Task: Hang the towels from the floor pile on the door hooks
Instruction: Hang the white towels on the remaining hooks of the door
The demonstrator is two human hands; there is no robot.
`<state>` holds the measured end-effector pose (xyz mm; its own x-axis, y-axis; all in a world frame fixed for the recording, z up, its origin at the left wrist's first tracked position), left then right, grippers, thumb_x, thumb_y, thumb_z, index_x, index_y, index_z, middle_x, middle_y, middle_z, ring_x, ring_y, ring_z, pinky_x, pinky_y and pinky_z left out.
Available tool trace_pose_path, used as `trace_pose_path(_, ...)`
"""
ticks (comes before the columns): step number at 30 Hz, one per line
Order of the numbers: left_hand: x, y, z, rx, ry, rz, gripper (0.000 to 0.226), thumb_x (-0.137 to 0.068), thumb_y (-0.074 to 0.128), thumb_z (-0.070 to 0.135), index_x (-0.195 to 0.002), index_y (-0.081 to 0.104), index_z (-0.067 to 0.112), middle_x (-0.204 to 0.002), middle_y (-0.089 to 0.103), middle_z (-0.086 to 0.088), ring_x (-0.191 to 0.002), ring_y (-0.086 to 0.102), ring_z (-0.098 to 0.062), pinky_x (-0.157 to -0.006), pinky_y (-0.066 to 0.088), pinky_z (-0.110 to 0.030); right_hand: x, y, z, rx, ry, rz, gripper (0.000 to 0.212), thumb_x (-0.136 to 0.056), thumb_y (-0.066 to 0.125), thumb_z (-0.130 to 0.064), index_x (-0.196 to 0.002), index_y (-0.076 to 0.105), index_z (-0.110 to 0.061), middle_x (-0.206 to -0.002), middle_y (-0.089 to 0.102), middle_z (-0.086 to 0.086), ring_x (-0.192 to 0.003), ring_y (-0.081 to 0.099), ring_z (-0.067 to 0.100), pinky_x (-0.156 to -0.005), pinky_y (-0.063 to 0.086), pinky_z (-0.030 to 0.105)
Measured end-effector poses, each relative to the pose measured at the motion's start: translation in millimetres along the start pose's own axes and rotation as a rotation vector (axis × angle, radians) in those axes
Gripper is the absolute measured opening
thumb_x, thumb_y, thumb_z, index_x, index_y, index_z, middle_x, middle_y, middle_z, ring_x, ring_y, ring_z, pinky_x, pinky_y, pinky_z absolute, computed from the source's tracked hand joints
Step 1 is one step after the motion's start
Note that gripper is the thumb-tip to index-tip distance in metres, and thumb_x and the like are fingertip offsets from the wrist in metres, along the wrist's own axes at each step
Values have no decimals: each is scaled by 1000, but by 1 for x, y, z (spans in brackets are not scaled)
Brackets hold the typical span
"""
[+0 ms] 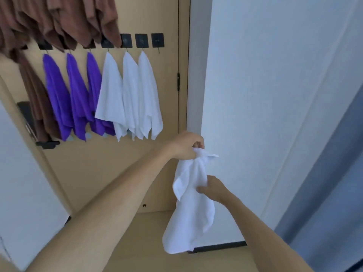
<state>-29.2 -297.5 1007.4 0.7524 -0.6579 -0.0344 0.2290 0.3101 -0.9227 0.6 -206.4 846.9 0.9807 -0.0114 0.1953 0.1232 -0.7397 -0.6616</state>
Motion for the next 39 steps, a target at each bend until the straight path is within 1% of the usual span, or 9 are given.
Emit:
trace_pose_path(3,26,-31,-60,-112,-119,40,24,-83,51,5,-97,61,20,-95,58,4,-91,59,-19,-70,51,-32,-20,29,-34,28,-50,11,42,-78,60,-32,-110,56,-5,-110,60,9,-98,57,24,-80,48,33)
trace_pose_path(7,72,-52,-151,-397,-402,32,18,-78,49,5,-89,52,20,-102,53,1,-92,54,-24,-72,42,-32,-33,48,-98,95,-195,85,13,-89,56,-16,-90,48,-6,-89,53,6,-80,50,22,-60,36,27)
trace_pose_path(12,89,-25,-167,-58,-366,-40,52,-83,56,6,-132,45,21,-131,44,4,-119,47,-17,-94,45,-30,-36,66,-158,182,-367,41,11,-84,52,-5,-77,46,-12,-72,53,1,-75,52,24,-60,35,30)
trace_pose_path(14,88,-8,-160,49,-347,-107,60,-83,56,6,-138,41,23,-136,44,8,-122,46,-14,-88,44,-25,-34,70,-174,210,-422,17,9,-83,52,-5,-91,54,-7,-82,61,11,-76,55,24,-63,40,32)
trace_pose_path(20,86,4,-162,124,-383,-98,38,-82,51,5,-117,57,18,-104,55,2,-88,55,-13,-67,43,-21,-42,58,-173,93,-367,25,25,-77,65,-10,-73,42,-19,-70,50,-1,-60,43,11,-52,34,23)
trace_pose_path(23,79,-13,-157,66,-348,-17,26,-82,46,-2,-96,61,13,-80,49,9,-72,47,-9,-54,34,-16,-44,53,-156,19,-282,-47,29,-72,72,-13,-90,50,-17,-84,53,-5,-69,48,10,-54,37,19)
trace_pose_path(30,77,-37,-166,-234,-395,6,22,-80,45,-3,-85,50,18,-98,42,1,-94,43,-20,-70,36,-26,-48,58,-113,231,-136,-264,32,-64,75,-32,-60,46,-21,-68,46,-4,-62,44,14,-58,31,25)
trace_pose_path(34,91,-46,-187,-392,-536,-4,26,-86,47,1,-110,56,6,-120,47,-10,-111,50,-30,-78,44,-31,-47,44,-114,235,-144,-272,25,-74,67,-21,-61,45,-19,-71,45,-3,-65,42,15,-59,30,24)
trace_pose_path(39,90,-37,-193,-285,-566,-35,20,-85,48,5,-102,57,10,-111,49,-8,-93,55,-23,-69,45,-29,-51,25,-144,127,-303,-129,14,-81,60,-9,-74,48,-8,-71,44,-2,-66,43,16,-58,34,26)
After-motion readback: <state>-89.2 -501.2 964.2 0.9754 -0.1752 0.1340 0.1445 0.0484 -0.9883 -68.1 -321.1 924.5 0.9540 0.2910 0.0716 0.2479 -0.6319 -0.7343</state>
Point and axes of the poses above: each hand's wrist, its own x-axis away from the middle knuckle, its own y-axis out of the palm, z = x × y, the point moved 9 cm from there along -x, towards the middle knuckle
